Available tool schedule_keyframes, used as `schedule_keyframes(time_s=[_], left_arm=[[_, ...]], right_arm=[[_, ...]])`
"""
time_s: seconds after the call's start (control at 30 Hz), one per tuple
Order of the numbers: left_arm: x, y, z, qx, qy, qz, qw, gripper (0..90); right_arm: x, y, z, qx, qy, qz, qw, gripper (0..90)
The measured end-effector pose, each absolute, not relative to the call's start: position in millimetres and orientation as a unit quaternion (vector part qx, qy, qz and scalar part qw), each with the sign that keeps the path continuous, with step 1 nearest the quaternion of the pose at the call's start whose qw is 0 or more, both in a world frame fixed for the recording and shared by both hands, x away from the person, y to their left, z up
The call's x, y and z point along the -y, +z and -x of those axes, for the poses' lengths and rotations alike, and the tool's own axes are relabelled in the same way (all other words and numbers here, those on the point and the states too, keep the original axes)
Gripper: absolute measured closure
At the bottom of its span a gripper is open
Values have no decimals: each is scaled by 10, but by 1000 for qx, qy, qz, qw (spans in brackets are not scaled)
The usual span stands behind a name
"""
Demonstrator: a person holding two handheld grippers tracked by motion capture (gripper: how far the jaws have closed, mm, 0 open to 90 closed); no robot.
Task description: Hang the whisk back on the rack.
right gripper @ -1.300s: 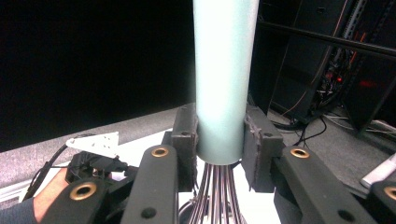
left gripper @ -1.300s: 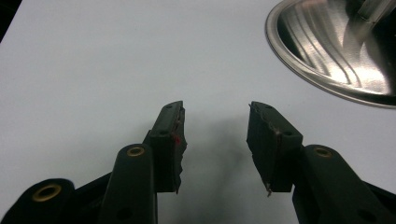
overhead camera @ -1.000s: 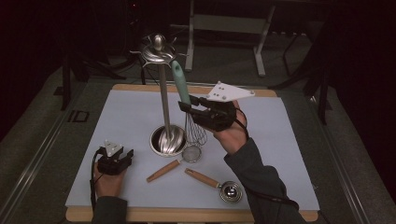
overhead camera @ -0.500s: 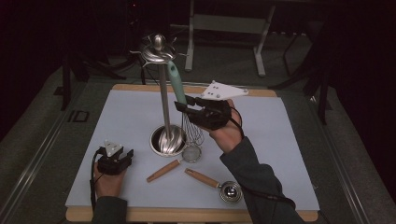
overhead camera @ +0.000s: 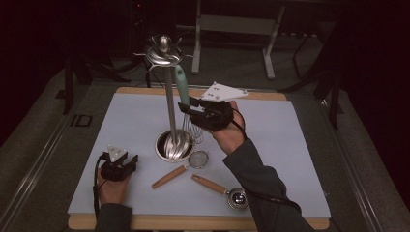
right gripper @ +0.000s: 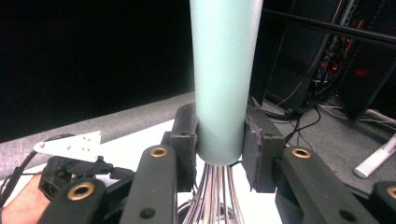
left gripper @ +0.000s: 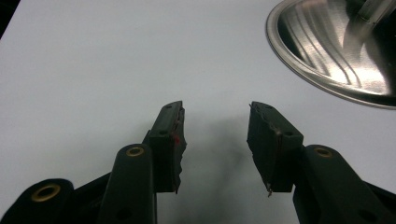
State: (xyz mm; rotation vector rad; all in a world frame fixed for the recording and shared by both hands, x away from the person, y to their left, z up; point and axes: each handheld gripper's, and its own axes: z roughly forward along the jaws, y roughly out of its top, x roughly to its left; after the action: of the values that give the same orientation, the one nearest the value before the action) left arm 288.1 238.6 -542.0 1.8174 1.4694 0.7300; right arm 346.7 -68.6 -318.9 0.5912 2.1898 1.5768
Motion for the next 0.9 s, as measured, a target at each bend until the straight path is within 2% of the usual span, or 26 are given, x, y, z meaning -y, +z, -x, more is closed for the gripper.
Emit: schedule_keyframes(time_s=[0.2,0.4,0.67,0.9], left_arm=[[-2385,-5420,-2881,-565,280,-698,340,563],[-2385,-5421,-2882,-565,280,-698,340,558],[-2386,-5421,-2882,-565,281,-697,340,557],[-2385,-5420,-2880,-566,282,-696,340,555]], right_arm=[[706,-3143,-3454,-776,564,-210,189,615],[819,-3185,-3413,-780,554,-208,203,592],[1139,-3473,-3447,-794,519,-229,218,586],[1605,-3815,-3343,-829,456,-227,231,567]])
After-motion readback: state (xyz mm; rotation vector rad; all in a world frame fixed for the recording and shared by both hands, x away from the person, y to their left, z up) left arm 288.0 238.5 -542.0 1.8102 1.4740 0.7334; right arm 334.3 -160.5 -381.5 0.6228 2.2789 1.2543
